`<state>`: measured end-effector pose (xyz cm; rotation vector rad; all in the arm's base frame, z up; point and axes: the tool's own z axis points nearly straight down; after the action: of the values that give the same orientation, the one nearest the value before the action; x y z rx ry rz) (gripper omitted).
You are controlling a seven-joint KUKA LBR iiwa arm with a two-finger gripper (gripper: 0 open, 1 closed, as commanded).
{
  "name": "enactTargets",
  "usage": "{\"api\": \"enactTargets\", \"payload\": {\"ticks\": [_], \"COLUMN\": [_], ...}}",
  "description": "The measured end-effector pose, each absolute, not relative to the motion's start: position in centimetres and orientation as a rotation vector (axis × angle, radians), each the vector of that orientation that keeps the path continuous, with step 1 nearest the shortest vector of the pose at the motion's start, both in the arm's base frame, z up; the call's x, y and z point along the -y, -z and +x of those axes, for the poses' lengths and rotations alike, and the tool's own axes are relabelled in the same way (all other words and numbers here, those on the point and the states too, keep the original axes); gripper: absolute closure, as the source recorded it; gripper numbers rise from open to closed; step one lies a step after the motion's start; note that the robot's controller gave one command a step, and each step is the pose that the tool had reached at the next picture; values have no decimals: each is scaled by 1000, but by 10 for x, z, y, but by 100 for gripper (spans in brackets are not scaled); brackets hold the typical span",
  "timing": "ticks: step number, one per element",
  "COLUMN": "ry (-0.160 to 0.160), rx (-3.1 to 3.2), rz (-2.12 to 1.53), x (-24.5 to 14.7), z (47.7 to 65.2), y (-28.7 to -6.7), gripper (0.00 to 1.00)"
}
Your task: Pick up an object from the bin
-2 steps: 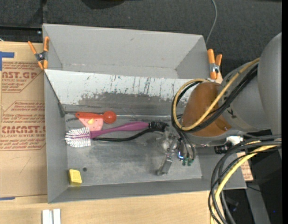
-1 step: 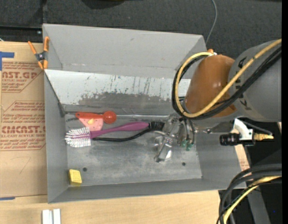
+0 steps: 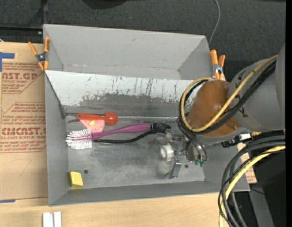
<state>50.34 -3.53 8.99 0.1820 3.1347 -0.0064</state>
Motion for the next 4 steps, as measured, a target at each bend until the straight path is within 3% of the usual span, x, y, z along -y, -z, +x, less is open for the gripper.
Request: {"api": "enactTargets", "payload": {"ticks": [1,2,3,4], "ry": [-7,2,6,5], "rx": [-3030,-3110,-3131,-3059], "rz": [809,398,283,700], "x": [3,21,15,-4], "z": [501,504,499,508], "y": [-166,-110,-85,-118], "gripper": [0,0,0,0]}}
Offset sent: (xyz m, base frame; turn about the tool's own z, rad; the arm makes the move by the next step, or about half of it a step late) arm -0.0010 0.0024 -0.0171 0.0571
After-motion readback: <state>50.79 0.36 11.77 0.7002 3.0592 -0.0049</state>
